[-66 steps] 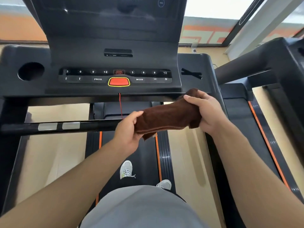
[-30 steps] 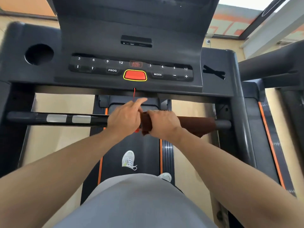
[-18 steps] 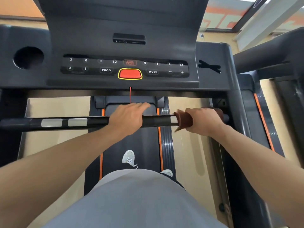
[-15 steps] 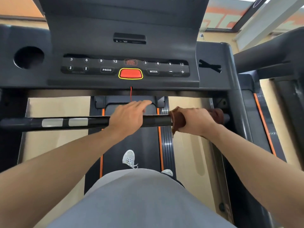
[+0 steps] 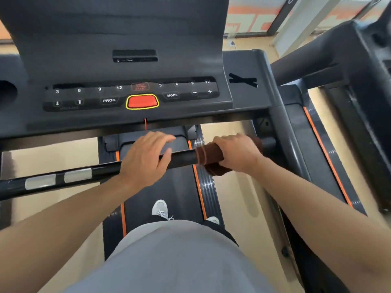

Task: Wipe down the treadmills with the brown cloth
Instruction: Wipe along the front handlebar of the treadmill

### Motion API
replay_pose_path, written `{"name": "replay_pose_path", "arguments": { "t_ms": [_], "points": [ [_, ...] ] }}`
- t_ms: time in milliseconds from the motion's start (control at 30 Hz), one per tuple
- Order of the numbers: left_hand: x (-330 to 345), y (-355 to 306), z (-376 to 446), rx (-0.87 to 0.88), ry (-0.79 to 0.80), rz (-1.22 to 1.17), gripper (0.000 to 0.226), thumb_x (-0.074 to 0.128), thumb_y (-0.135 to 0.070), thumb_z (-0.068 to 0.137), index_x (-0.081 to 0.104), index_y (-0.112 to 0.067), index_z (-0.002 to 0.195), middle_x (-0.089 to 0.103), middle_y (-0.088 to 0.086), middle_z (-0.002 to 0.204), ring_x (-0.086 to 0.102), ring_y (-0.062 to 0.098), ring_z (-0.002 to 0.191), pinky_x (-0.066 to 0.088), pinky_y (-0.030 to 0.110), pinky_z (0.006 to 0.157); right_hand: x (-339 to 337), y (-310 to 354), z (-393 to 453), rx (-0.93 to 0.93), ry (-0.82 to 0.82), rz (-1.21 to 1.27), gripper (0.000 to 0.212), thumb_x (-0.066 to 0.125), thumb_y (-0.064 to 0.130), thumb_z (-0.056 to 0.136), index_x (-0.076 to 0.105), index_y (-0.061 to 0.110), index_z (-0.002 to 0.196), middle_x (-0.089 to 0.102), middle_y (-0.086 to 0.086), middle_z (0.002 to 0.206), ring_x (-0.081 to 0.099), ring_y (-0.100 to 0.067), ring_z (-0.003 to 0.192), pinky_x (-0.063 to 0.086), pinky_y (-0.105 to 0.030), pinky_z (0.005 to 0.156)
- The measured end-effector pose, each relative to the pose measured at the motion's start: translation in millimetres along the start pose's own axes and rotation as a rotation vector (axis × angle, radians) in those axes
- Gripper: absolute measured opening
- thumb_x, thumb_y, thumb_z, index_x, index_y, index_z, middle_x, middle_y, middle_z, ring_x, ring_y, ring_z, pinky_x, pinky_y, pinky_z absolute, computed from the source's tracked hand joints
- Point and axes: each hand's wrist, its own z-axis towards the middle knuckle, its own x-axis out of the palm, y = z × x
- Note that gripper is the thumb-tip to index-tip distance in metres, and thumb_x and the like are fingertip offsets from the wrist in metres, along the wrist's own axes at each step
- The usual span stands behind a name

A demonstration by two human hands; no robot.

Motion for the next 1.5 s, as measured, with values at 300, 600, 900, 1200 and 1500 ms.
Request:
{"name": "replay_pose_path", "arguments": {
  "t_ms": [300, 600, 900, 1200, 1500],
  "points": [
    [22.8, -40.3, 43.5, 0.054, 0.3, -0.089, 0.063, 0.031, -0.064, 0.101, 0.04, -0.026, 0.151, 0.052, -0.004, 0.147, 0.048, 0.016, 0.135, 0.04, 0.042, 0.11, 28.6, -9.7, -21.4, 0.304, -0.21, -0.06, 0.046, 0.076, 0.039, 0.078, 0.061, 0.024, 0.119, 0.069, 0.004, 0.113, 0.061, -0.023, 0.111, 0.029, -0.041, 0.112],
    [7.2, -51.4, 87.7, -0.178, 0.128, -0.36, 0.054, 0.022, -0.062, 0.099, 0.054, -0.035, 0.132, 0.065, -0.019, 0.123, 0.058, 0.002, 0.11, 0.043, 0.032, 0.093, 35.8, 104.9, 8.7, -0.079, -0.362, 0.047, 0.048, 0.077, 0.027, 0.071, 0.068, 0.016, 0.116, 0.069, -0.004, 0.107, 0.061, -0.027, 0.102, 0.042, -0.042, 0.097],
    [35.2, -61.0, 65.7, -0.199, 0.425, -0.307, 0.052, 0.029, -0.06, 0.103, 0.054, -0.03, 0.137, 0.059, -0.013, 0.134, 0.053, 0.006, 0.115, 0.036, 0.028, 0.091, 36.2, -61.4, -44.6, 0.287, -0.269, -0.074, 0.048, 0.078, 0.021, 0.077, 0.059, 0.023, 0.121, 0.063, 0.003, 0.115, 0.056, -0.022, 0.117, 0.021, -0.039, 0.122],
    [28.3, -76.8, 89.1, -0.434, 0.607, -0.159, 0.062, 0.022, -0.057, 0.107, 0.061, -0.016, 0.133, 0.062, 0.014, 0.133, 0.054, 0.036, 0.126, 0.041, 0.043, 0.098, 46.6, 41.9, -36.8, 0.252, -0.44, 0.25, 0.069, 0.074, 0.022, 0.074, 0.055, 0.017, 0.14, 0.057, -0.002, 0.142, 0.041, -0.026, 0.143, 0.005, -0.049, 0.128],
    [56.5, -95.0, 122.2, -0.508, 0.822, -0.168, 0.078, 0.037, -0.077, 0.093, 0.065, -0.015, 0.131, 0.063, 0.016, 0.134, 0.058, 0.034, 0.121, 0.044, 0.039, 0.095, 64.8, 61.0, -88.7, 0.99, -0.633, 1.368, 0.07, 0.074, 0.036, 0.092, 0.038, 0.031, 0.152, 0.041, 0.022, 0.148, 0.042, -0.006, 0.138, 0.038, -0.035, 0.117]
  ]
}}
